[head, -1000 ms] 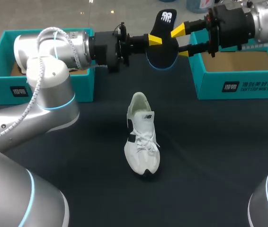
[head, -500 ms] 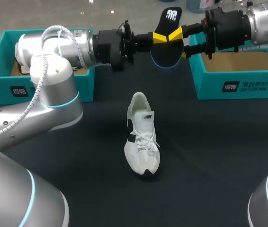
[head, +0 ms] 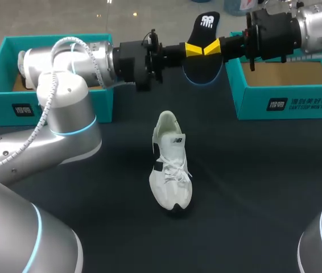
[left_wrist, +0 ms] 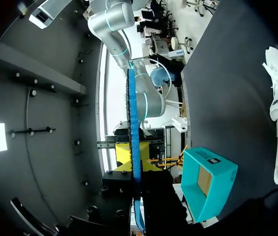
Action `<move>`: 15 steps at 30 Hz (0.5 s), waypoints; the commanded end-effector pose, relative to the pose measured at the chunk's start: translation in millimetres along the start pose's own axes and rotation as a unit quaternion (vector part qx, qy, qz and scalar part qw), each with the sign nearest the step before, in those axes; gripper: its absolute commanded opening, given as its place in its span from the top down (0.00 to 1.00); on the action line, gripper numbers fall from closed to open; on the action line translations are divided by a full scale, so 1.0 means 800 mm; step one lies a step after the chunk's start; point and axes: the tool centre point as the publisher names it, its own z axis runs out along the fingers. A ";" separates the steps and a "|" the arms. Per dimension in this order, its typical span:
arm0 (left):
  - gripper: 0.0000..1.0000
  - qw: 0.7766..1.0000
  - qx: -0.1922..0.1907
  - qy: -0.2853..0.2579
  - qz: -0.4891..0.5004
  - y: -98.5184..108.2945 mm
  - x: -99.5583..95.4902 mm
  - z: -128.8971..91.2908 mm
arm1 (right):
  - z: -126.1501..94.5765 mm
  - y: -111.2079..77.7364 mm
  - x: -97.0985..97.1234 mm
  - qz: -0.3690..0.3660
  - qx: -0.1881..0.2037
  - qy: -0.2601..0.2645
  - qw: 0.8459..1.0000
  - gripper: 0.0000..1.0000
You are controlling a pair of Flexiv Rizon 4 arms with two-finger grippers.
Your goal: Take the shoe out of the shoebox, open the shoe tongue, remove and reinsert the insole, then place the shoe into the shoebox
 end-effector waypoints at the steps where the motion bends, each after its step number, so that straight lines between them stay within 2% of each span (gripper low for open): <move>1: 0.53 1.000 -0.002 -0.004 -0.002 -0.003 0.000 -0.003 | 0.000 0.000 0.000 -0.002 0.000 0.002 1.000 1.00; 2: 0.01 1.000 0.001 -0.004 -0.002 -0.003 -0.001 -0.005 | 0.000 0.000 0.000 -0.003 0.000 0.003 1.000 1.00; 8: 0.00 1.000 0.019 0.013 -0.006 0.000 -0.004 -0.025 | -0.001 -0.002 0.001 -0.014 -0.003 0.008 1.000 1.00; 15: 0.00 0.999 0.027 0.046 -0.003 0.005 0.002 -0.067 | -0.007 -0.003 0.000 -0.018 -0.008 0.007 1.000 1.00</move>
